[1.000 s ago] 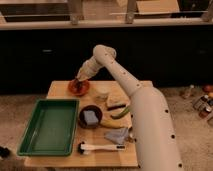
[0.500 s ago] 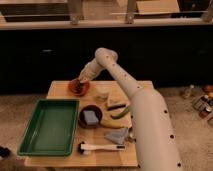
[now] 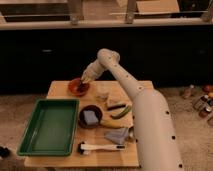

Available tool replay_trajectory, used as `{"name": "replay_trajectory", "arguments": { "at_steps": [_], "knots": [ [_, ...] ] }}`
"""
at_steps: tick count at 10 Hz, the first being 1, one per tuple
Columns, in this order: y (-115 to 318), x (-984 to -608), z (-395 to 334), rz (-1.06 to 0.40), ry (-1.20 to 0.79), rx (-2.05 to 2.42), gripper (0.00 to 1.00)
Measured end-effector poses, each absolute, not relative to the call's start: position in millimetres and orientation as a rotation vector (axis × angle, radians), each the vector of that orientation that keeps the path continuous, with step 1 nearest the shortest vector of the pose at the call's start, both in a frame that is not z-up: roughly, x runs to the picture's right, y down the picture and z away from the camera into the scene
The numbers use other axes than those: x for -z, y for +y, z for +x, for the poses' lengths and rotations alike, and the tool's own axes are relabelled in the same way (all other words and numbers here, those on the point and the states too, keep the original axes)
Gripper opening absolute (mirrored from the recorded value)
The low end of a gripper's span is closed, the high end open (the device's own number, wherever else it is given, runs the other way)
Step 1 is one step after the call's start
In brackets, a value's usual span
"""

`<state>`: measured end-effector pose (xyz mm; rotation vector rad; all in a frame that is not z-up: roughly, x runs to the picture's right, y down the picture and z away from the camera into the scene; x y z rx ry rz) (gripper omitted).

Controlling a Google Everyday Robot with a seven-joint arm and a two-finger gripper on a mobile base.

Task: Place grapes in red bowl

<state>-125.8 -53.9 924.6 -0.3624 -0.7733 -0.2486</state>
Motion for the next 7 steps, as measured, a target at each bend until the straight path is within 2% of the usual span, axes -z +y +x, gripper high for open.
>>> {"name": "replay_trajectory", "arguments": {
  "at_steps": [7],
  "knots": [
    [-61.6, -921.7, -127.4, -0.335, -0.796, 0.255, 0.8]
  ]
}}
